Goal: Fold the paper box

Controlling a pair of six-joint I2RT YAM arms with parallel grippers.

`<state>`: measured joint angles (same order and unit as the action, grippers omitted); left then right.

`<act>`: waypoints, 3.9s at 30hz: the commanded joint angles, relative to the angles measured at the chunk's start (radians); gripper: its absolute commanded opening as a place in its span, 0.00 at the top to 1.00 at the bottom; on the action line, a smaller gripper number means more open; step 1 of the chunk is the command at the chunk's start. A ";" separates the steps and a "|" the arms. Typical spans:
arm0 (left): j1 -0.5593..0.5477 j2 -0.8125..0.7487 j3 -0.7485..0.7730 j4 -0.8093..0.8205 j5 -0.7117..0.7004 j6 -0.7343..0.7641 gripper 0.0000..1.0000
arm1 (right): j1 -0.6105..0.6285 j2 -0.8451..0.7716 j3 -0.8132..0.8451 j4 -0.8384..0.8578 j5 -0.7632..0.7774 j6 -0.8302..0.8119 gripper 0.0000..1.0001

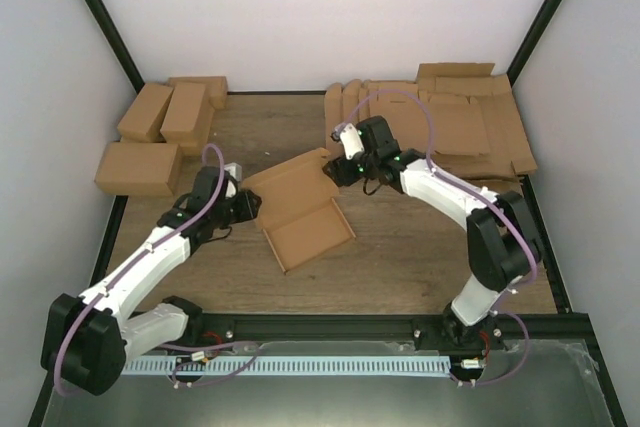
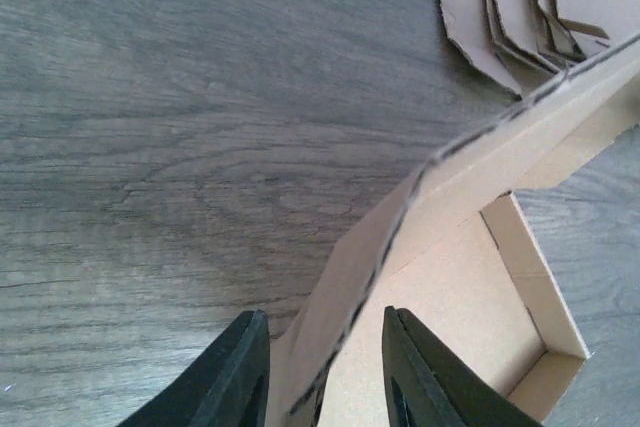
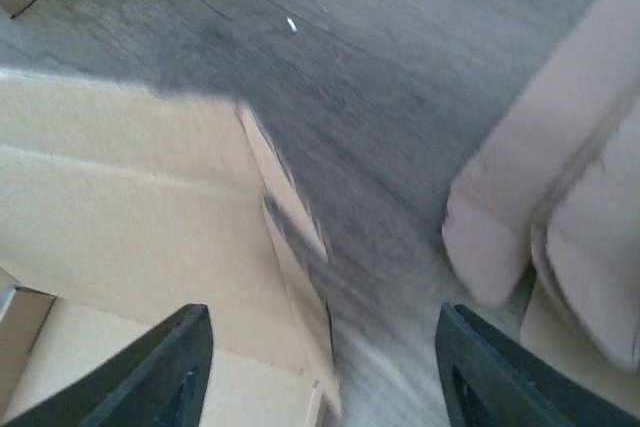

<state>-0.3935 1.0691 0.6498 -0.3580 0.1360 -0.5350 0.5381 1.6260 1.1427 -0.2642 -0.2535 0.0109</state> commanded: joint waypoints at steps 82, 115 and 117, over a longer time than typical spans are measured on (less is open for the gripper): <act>-0.284 0.348 0.166 0.418 -0.151 -0.260 0.93 | 0.257 -0.186 -0.458 0.547 0.604 0.553 0.99; -0.351 0.375 0.026 0.647 -0.222 -0.406 0.95 | 0.301 -0.129 -0.505 0.543 0.680 0.705 0.99; -0.353 0.357 0.043 0.607 -0.208 -0.381 0.90 | 0.300 -0.154 -0.524 0.565 0.674 0.675 0.99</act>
<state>-0.6880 1.4353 0.6594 0.2188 -0.2573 -0.9131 0.7761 1.4796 0.6613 0.2970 0.5541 0.7250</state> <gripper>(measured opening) 0.064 0.008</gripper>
